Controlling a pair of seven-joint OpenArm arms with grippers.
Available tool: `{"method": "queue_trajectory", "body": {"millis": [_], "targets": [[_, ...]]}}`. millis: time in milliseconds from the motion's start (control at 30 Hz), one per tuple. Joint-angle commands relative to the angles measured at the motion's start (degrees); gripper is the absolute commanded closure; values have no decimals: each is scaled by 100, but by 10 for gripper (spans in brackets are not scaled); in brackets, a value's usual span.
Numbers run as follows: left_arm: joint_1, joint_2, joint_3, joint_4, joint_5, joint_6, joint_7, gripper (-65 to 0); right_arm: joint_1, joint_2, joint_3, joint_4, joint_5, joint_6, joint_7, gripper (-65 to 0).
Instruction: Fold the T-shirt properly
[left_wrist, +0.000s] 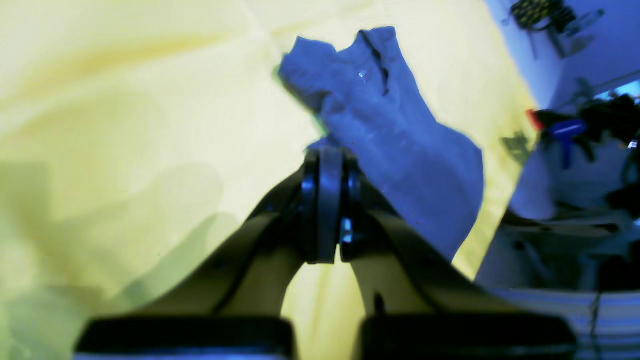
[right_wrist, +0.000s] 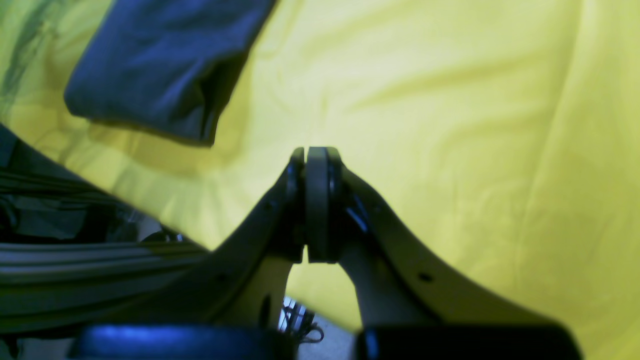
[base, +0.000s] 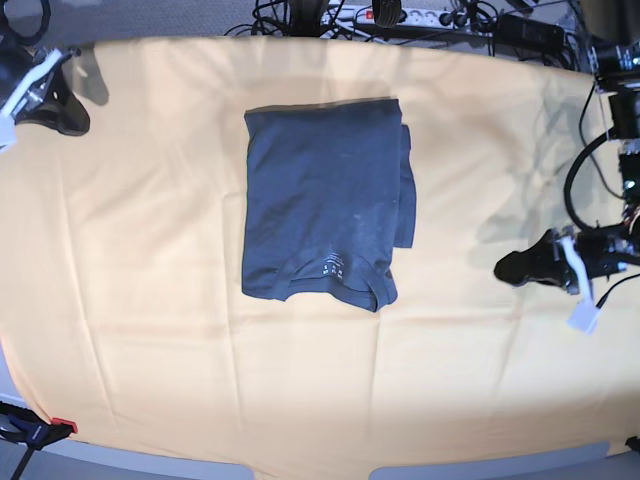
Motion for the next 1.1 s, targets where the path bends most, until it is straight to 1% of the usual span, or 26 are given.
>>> {"method": "queue_trajectory", "body": {"millis": [0,33,167,333,500,667,833,1067], "targets": [[-31,-168,-205,315,-150,0,-75,0,-105,103,149,90,145,12,122,0],[105,-212,-389,581,-150,-2,-75,0,-153,103,223,90,145,12,122,0],[667,-208,-1314,1945,-150,-9,-75,0,-420,103,341,90,145,12,127,0],[1703,-208,-2479,3574,-150,-92,-75,0,-824,101,341,90,145,12,122,0],[3008,-205,-3327,4533,-150,-42,-75,0,-1145,101,343,90,145,12,114,0],[4365,-208,-4142,5099,-150,-22,-75,0,-1589,101,343,90,145,12,81,0],[5504,-203,-4647,5571,-150,44,-75,0,-2031,101,343,90,145,12,-43,0],[6863,-186,-4719,5748,-150,59,-75,0,-2874,101,343,90,145,12,-43,0]]}}
